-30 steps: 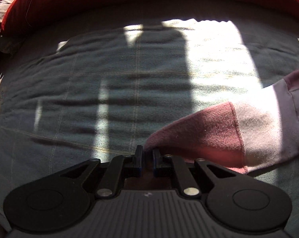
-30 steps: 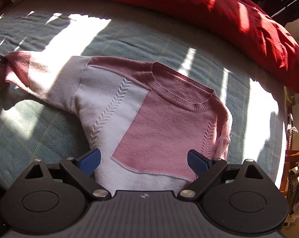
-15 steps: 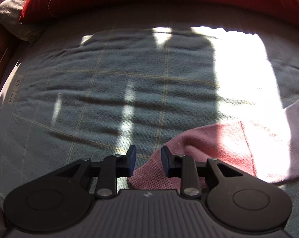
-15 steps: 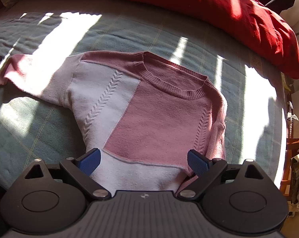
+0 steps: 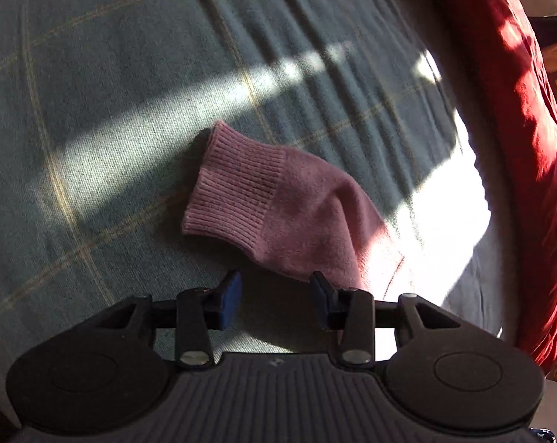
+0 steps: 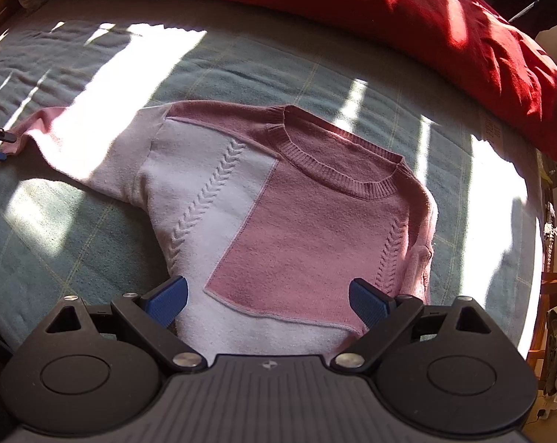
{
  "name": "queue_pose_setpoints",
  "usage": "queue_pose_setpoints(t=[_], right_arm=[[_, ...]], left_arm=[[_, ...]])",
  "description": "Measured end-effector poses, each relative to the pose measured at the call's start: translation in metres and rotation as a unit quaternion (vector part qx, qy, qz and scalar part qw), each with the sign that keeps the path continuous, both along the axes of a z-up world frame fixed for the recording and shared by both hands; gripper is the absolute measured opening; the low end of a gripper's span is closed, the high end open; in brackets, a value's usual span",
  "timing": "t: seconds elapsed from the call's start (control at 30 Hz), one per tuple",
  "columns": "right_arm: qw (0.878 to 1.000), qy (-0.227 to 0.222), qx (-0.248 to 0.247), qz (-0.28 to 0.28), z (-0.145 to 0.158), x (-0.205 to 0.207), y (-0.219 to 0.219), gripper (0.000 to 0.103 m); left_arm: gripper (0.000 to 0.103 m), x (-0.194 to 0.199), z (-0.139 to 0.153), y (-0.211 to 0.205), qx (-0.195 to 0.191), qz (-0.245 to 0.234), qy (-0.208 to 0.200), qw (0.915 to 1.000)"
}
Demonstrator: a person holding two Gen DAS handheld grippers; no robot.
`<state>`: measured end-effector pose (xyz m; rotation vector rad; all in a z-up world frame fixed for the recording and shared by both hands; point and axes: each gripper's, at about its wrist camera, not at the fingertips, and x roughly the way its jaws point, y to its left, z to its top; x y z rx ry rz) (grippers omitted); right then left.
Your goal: Fold clothes
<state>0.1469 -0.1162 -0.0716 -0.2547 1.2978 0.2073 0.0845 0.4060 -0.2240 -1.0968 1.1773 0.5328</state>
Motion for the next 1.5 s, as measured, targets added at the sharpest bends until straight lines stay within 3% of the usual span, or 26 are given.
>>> queue_pose_setpoints(t=[0.23, 0.27, 0.3, 0.33, 0.43, 0.53, 0.67, 0.73, 0.9, 0.97, 1.0, 1.03, 1.2, 1.33, 1.5], right_arm=[[1.0, 0.004, -0.007, 0.001, 0.0, -0.001, -0.001, 0.096], [1.0, 0.005, -0.008, 0.001, 0.0, -0.002, -0.001, 0.096], [1.0, 0.006, -0.009, 0.001, -0.001, -0.002, -0.001, 0.096], [1.0, 0.006, -0.01, 0.002, -0.001, -0.002, 0.0, 0.096], [1.0, 0.005, -0.012, 0.005, -0.001, -0.003, 0.002, 0.096], [1.0, 0.002, -0.013, 0.009, 0.001, -0.005, 0.002, 0.096], [1.0, -0.002, -0.018, 0.001, 0.001, -0.006, -0.003, 0.096], [1.0, -0.004, -0.018, -0.005, 0.0, -0.008, -0.006, 0.096], [0.999, -0.02, -0.025, 0.006, -0.001, -0.02, -0.01, 0.096], [0.999, -0.024, -0.033, 0.013, -0.001, -0.027, -0.013, 0.096], [0.999, -0.025, -0.037, 0.016, -0.002, -0.031, -0.014, 0.096], [0.999, -0.024, -0.037, 0.014, -0.002, -0.034, -0.018, 0.096], [0.999, -0.013, -0.022, -0.022, -0.001, -0.049, -0.042, 0.096], [0.998, 0.018, -0.011, -0.067, -0.008, -0.064, -0.074, 0.096], [0.997, 0.027, 0.001, -0.078, -0.023, -0.082, -0.109, 0.096]], left_arm=[[0.04, -0.007, -0.024, 0.001, 0.004, 0.099, -0.023, 0.9948], [0.037, -0.006, -0.023, 0.002, 0.016, 0.104, -0.024, 0.9942], [0.028, -0.003, -0.021, 0.002, 0.032, 0.105, -0.024, 0.9937], [0.005, 0.002, -0.018, 0.001, 0.055, 0.093, -0.014, 0.994], [0.004, 0.016, -0.002, -0.002, 0.118, 0.046, 0.004, 0.9919], [0.004, 0.025, 0.022, 0.0, 0.184, 0.002, 0.003, 0.9828], [0.006, 0.036, 0.035, 0.008, 0.225, -0.043, 0.027, 0.9731], [0.014, 0.045, 0.036, 0.008, 0.24, -0.076, 0.048, 0.9666], [0.017, 0.054, 0.046, -0.016, 0.291, -0.139, 0.075, 0.9435], [0.021, 0.054, 0.05, -0.027, 0.303, -0.156, 0.082, 0.9365], [0.028, 0.052, 0.052, -0.032, 0.306, -0.162, 0.085, 0.9343], [0.034, 0.049, 0.052, -0.035, 0.304, -0.162, 0.089, 0.9347], [0.035, 0.033, 0.057, -0.057, 0.288, -0.163, 0.108, 0.9372], [0.04, 0.02, 0.071, -0.097, 0.272, -0.194, 0.091, 0.9381], [0.044, 0.012, 0.093, -0.175, 0.261, -0.26, 0.059, 0.928]])
